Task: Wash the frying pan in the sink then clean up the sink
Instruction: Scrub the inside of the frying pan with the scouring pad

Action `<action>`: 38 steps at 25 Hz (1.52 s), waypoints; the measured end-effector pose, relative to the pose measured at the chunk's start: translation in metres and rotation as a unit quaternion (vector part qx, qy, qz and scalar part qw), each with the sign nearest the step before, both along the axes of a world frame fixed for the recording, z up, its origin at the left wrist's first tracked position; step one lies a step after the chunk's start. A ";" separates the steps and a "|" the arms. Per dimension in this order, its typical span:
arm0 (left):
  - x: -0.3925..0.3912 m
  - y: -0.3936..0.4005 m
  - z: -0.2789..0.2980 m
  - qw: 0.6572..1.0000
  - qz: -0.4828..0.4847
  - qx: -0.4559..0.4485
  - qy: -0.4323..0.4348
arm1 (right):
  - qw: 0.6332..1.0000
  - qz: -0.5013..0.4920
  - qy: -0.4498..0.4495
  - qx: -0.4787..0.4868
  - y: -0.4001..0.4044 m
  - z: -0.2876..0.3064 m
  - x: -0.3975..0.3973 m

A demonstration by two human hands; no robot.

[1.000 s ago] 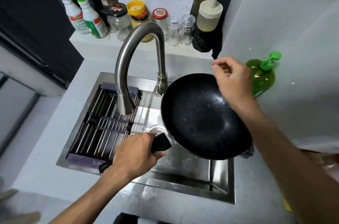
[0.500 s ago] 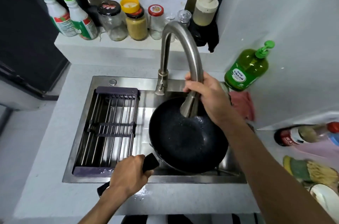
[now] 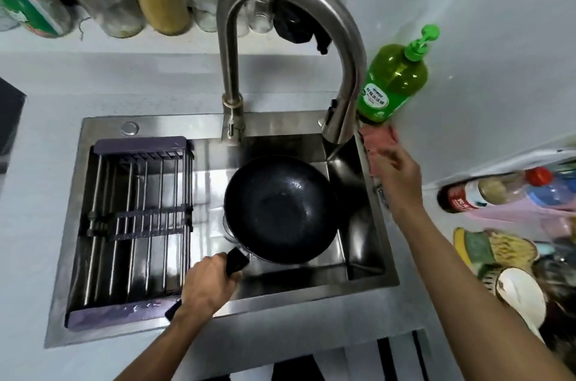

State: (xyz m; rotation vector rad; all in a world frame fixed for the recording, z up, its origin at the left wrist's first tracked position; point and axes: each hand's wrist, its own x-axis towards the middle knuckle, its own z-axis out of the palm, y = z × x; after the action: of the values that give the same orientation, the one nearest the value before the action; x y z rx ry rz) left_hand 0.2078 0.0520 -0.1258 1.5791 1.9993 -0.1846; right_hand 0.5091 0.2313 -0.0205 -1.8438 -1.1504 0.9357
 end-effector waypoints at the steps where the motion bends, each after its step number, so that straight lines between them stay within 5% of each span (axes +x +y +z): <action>1: 0.002 0.004 -0.007 1.000 0.008 -0.004 0.003 | 0.994 -0.004 -0.098 -0.051 -0.008 -0.023 0.017; 4: 0.011 0.010 -0.027 0.999 0.024 -0.020 0.021 | 0.931 0.095 -0.316 -0.156 -0.023 -0.080 0.060; 10: 0.023 0.011 -0.042 0.997 0.057 -0.053 0.014 | 0.905 0.160 -0.370 -0.133 -0.022 -0.106 0.087; 13: 0.019 0.023 -0.030 0.995 0.003 -0.080 0.066 | 0.934 0.160 -0.313 -0.063 -0.025 -0.097 0.067; 15: 0.017 0.053 -0.003 0.998 0.058 0.025 0.006 | 0.957 0.146 -0.249 -0.036 -0.031 -0.091 0.041; 17: 0.019 0.103 0.034 0.961 0.164 0.194 -0.106 | 0.967 0.144 -0.210 -0.024 -0.038 -0.092 0.021; 19: 0.014 0.168 0.065 0.928 0.231 0.254 -0.144 | 0.968 0.156 -0.193 -0.048 -0.043 -0.100 0.011; 24: -0.008 0.233 0.067 0.958 0.172 0.224 -0.060 | 0.970 0.139 -0.174 -0.098 -0.063 -0.116 0.001; 32: -0.016 0.187 0.041 0.865 0.271 0.302 -0.295 | 0.979 0.072 -0.086 -0.173 -0.083 -0.136 -0.001; 38: -0.022 0.210 0.057 0.879 0.225 0.323 -0.271 | 0.966 0.089 -0.082 -0.230 -0.092 -0.164 -0.014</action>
State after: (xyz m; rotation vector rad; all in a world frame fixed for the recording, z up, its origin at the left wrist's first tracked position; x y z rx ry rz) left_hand 0.1855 0.2625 -0.0684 1.2428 1.9699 1.0884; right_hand 0.4947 0.1392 -0.1846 -2.2480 -1.2965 1.2539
